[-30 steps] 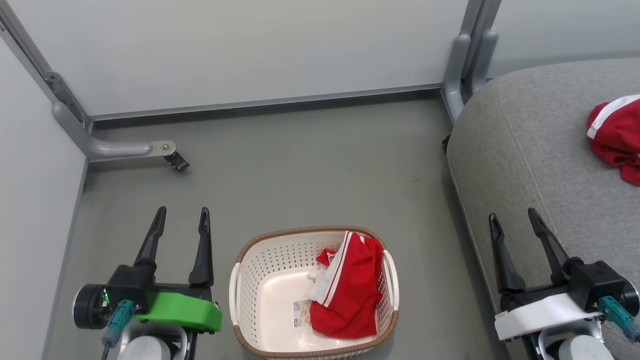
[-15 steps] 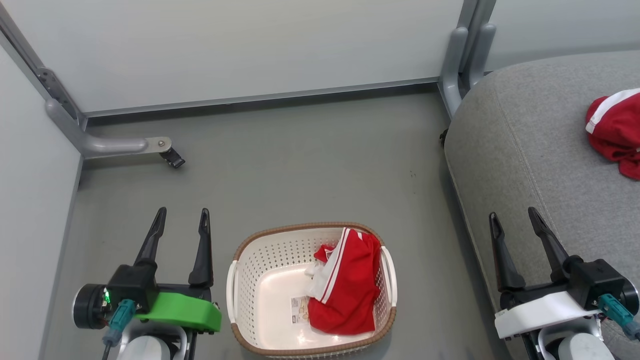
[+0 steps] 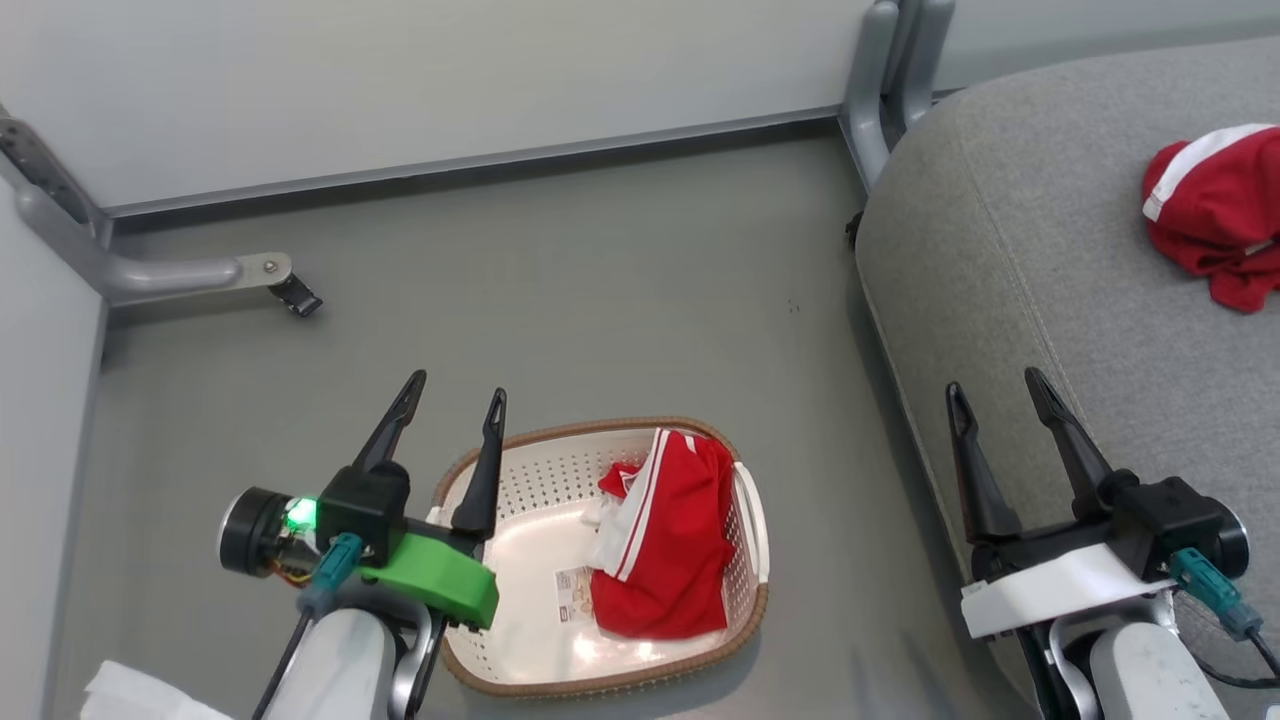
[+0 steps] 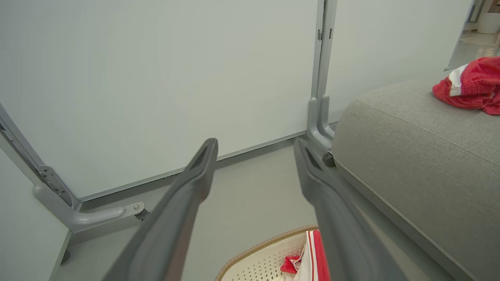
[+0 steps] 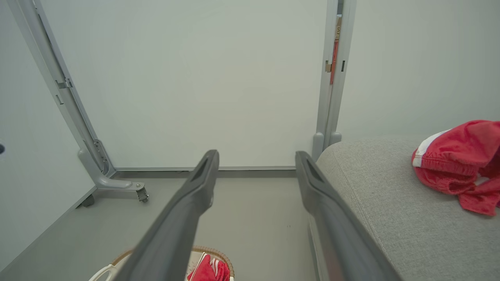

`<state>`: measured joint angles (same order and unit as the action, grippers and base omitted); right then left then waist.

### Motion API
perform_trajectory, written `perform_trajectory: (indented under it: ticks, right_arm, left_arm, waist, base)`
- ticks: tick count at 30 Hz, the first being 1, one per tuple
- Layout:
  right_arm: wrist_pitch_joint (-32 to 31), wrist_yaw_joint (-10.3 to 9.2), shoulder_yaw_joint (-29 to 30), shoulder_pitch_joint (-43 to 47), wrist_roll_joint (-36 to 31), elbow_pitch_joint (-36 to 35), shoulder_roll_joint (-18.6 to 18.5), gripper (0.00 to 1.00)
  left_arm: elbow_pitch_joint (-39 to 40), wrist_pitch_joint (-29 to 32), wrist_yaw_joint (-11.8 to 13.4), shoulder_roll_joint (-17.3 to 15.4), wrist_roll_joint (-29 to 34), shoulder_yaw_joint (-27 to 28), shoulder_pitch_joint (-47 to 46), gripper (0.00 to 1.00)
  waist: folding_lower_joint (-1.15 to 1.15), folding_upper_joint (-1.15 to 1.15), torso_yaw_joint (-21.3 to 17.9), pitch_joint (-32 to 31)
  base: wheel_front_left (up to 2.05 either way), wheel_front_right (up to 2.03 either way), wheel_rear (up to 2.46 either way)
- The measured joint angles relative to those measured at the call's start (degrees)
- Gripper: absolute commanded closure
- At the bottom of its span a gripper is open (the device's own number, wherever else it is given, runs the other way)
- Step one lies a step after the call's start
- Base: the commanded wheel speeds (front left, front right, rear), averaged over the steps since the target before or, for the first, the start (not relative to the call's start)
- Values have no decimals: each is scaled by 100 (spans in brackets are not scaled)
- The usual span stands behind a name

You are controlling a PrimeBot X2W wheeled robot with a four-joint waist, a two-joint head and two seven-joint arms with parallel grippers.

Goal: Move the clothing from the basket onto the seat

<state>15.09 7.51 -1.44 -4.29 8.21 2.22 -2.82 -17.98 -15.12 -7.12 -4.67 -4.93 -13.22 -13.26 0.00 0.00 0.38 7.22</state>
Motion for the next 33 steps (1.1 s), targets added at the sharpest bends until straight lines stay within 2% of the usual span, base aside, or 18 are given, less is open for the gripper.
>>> perform_trajectory:
  ticks: [8, 17, 33]
  right_arm:
    - [0, 0, -187, -416, -24, -110, -1, 0]
    - [0, 0, -338, -874, 49, -207, -2, 0]
    - [0, 0, -500, -1580, 287, -475, -3, 0]
  left_arm:
    - [-866, 0, -26, -319, 126, -739, -789, 0]
    - [-1891, 0, -27, -606, -43, -1636, -1767, 0]
    - [-3685, 90, -30, -831, -321, -3418, -3413, 0]
  waist:
    - [0, 0, -331, 472]
    - [0, 0, -740, 1143]
    - [0, 0, -1338, 2550]
  base:
    - [0, 0, 0]
    - [0, 0, 0]
    - [0, 0, 0]
